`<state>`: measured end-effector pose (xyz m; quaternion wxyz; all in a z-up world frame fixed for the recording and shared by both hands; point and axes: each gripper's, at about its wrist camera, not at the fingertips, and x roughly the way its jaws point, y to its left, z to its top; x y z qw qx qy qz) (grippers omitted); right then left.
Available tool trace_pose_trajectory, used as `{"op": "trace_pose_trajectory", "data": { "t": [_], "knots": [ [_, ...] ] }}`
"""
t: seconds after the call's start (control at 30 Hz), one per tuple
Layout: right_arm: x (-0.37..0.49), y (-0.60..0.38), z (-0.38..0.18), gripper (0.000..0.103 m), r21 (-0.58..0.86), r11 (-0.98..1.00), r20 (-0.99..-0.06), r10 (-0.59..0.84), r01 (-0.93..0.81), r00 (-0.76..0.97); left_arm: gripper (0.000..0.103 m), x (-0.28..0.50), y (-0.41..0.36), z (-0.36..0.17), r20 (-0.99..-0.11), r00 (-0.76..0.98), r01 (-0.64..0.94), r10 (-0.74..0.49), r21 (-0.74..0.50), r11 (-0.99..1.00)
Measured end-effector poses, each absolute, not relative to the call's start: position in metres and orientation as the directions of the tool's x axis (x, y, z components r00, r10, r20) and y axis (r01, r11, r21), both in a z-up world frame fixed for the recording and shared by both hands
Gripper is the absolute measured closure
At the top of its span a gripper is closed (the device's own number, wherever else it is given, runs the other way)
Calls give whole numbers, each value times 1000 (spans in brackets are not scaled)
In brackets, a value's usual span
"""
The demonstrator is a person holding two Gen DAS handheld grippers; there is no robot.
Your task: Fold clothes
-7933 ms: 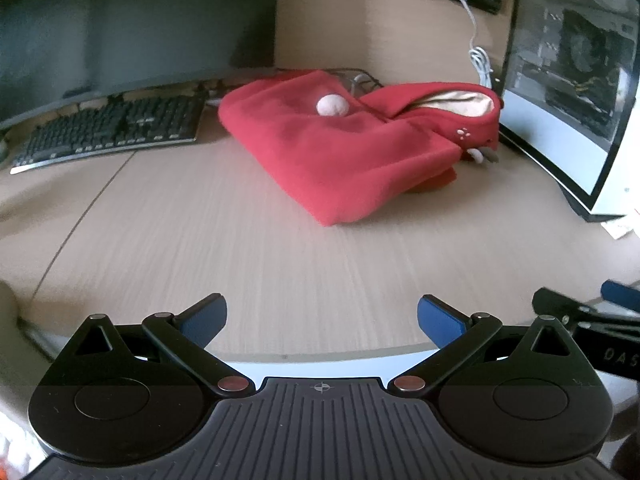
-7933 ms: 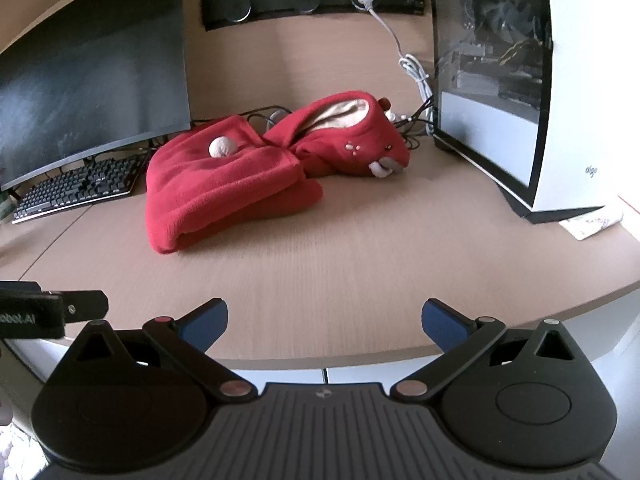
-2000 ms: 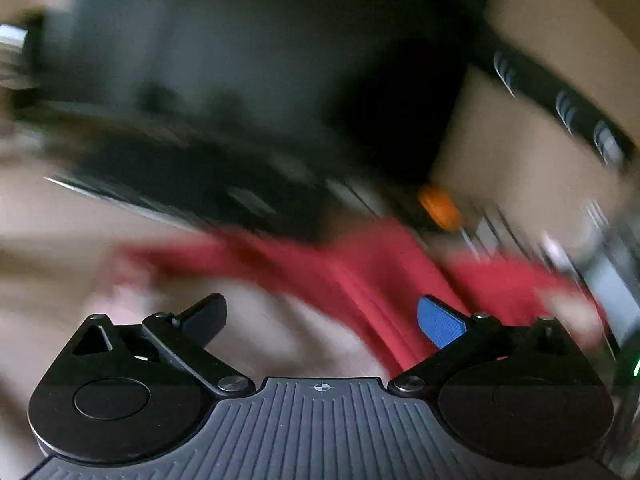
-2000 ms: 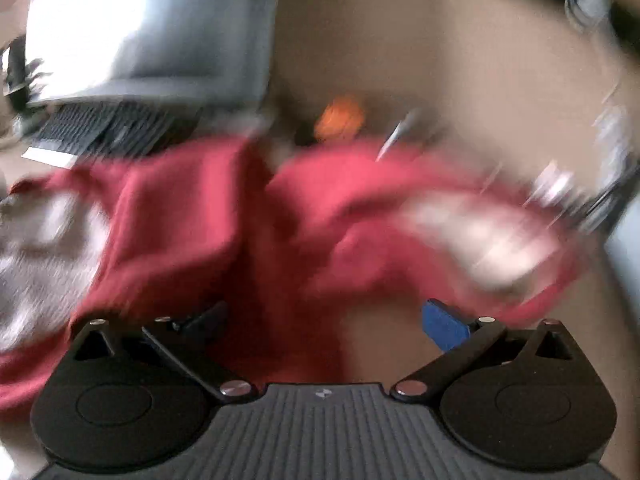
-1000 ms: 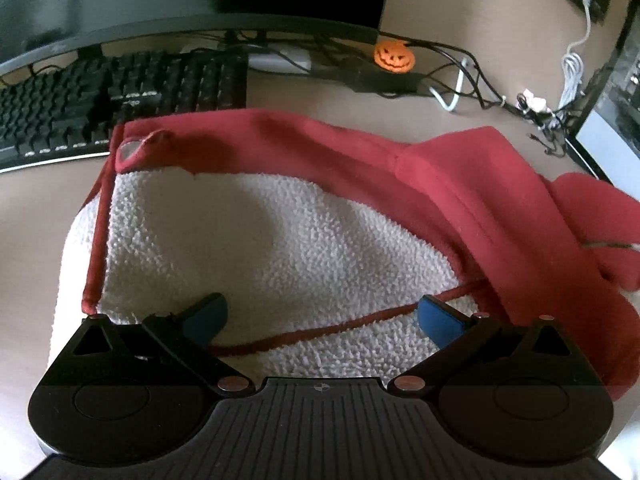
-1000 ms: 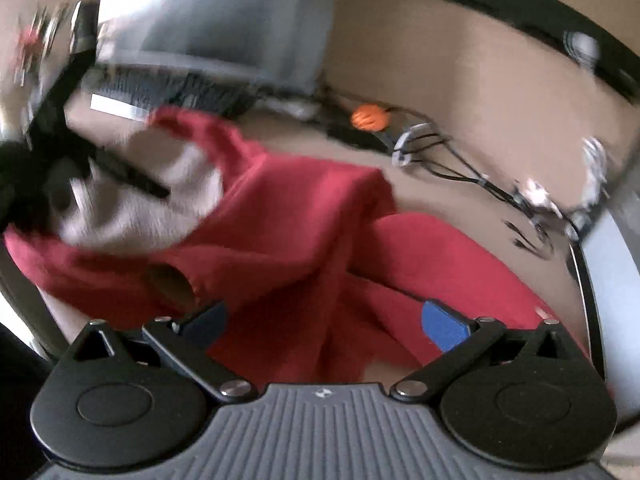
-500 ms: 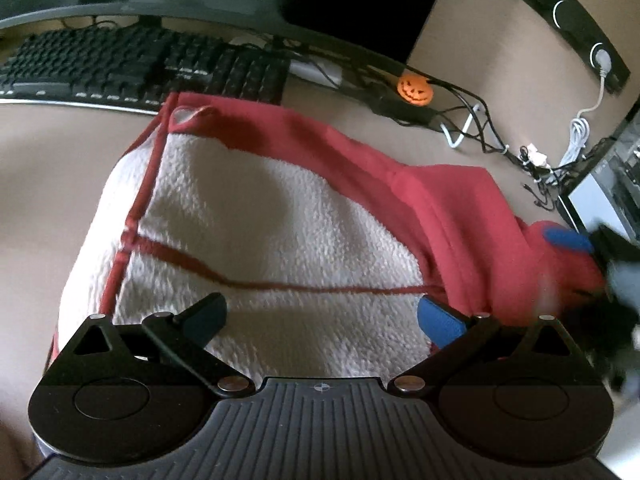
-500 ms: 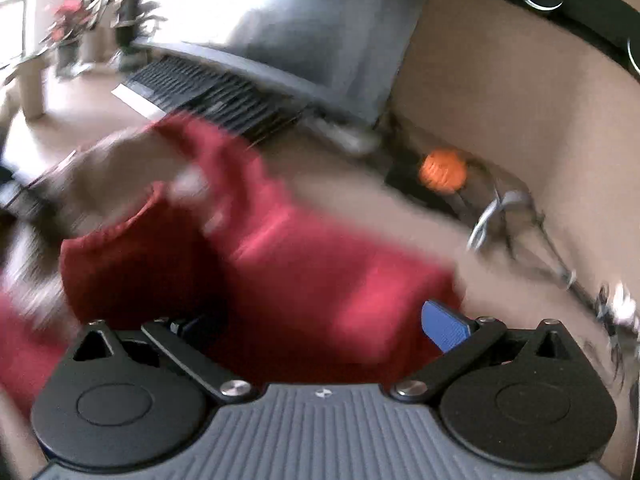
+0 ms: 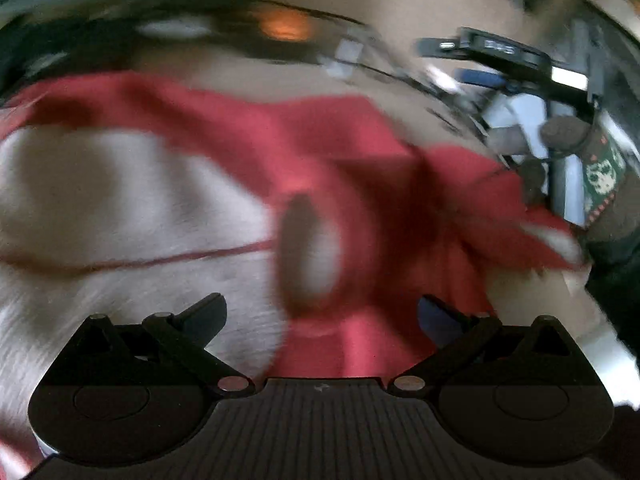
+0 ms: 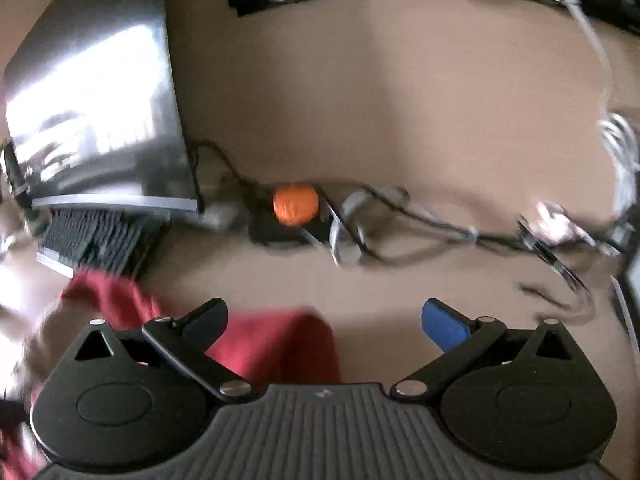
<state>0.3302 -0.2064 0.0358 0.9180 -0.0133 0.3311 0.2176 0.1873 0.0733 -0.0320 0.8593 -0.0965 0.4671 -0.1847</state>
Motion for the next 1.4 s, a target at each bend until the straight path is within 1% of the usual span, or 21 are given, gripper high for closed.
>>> {"op": "trace_pose_trajectory", "data": {
  "t": [0.07, 0.13, 0.23, 0.3, 0.33, 0.37, 0.4, 0.47, 0.53, 0.6, 0.73, 0.87, 0.93, 1.0, 1.1, 1.17, 1.23, 1.27, 1.3, 1.33, 1.4],
  "knots": [
    [313, -224, 36, 0, 113, 914, -629, 369, -390, 684, 0, 196, 51, -34, -788, 505, 293, -352, -227, 929],
    [300, -240, 36, 0, 105, 930, -638, 335, -352, 693, 0, 210, 34, -39, -808, 536, 312, -246, -82, 947],
    [285, -255, 38, 0, 83, 952, -645, 278, -296, 712, 0, 243, 25, -39, -771, 632, 334, -73, 186, 924],
    [273, -259, 40, 0, 75, 958, -638, 259, -277, 725, 0, 267, 32, -27, -666, 743, 272, 64, 389, 880],
    [268, -261, 41, 0, 78, 959, -635, 259, -273, 728, 0, 280, 39, -18, -581, 796, 175, 170, 490, 854],
    [263, -261, 41, 0, 84, 958, -636, 264, -274, 726, 0, 294, 52, -7, -459, 831, 11, 316, 580, 814],
    [259, -259, 41, 0, 93, 956, -639, 272, -278, 719, 0, 304, 66, 6, -373, 831, -119, 413, 606, 787],
    [250, -246, 36, 0, 111, 946, -655, 299, -303, 694, 0, 313, 99, 33, -332, 805, -273, 492, 529, 803],
    [242, -220, 29, 0, 103, 932, -671, 324, -349, 667, 0, 310, 128, 52, -370, 792, -332, 486, 407, 851],
    [234, -192, 22, 0, 89, 914, -687, 344, -395, 641, 0, 297, 142, 52, -413, 795, -319, 446, 341, 884],
    [218, -137, 9, 0, 63, 871, -718, 378, -487, 584, 0, 269, 152, 31, -561, 796, -164, 230, 166, 972],
    [204, -88, -2, 0, 40, 824, -746, 401, -565, 532, 0, 243, 147, 12, -661, 733, 99, -158, -126, 987],
    [199, -91, 0, 0, 38, 822, -748, 400, -568, 529, 0, 234, 136, 5, -681, 669, 212, -300, -212, 954],
    [196, -103, 2, 0, 50, 832, -748, 397, -552, 531, 0, 229, 118, -3, -701, 643, 256, -307, -181, 950],
    [189, -127, 5, 0, 54, 861, -751, 369, -505, 548, 0, 241, 90, -19, -728, 638, 294, -251, -71, 953],
    [184, -138, 9, 0, 41, 876, -753, 344, -481, 561, 0, 252, 71, -27, -700, 706, 273, -106, 131, 953],
    [178, -144, 12, 0, 23, 885, -751, 323, -466, 576, 0, 263, 55, -34, -598, 795, 173, 101, 384, 907],
    [177, -145, 13, 0, 16, 889, -751, 312, -457, 582, 0, 271, 56, -33, -494, 834, 41, 244, 496, 867],
    [176, -143, 13, 0, 14, 894, -752, 305, -448, 585, 0, 279, 62, -29, -388, 846, -97, 364, 560, 823],
    [176, -140, 12, 0, 15, 898, -753, 299, -439, 586, 0, 285, 71, -21, -332, 840, -185, 428, 567, 803],
    [177, -126, 10, 0, 18, 901, -755, 296, -432, 585, 0, 285, 98, -3, -408, 837, -182, 365, 421, 888]
  ]
}}
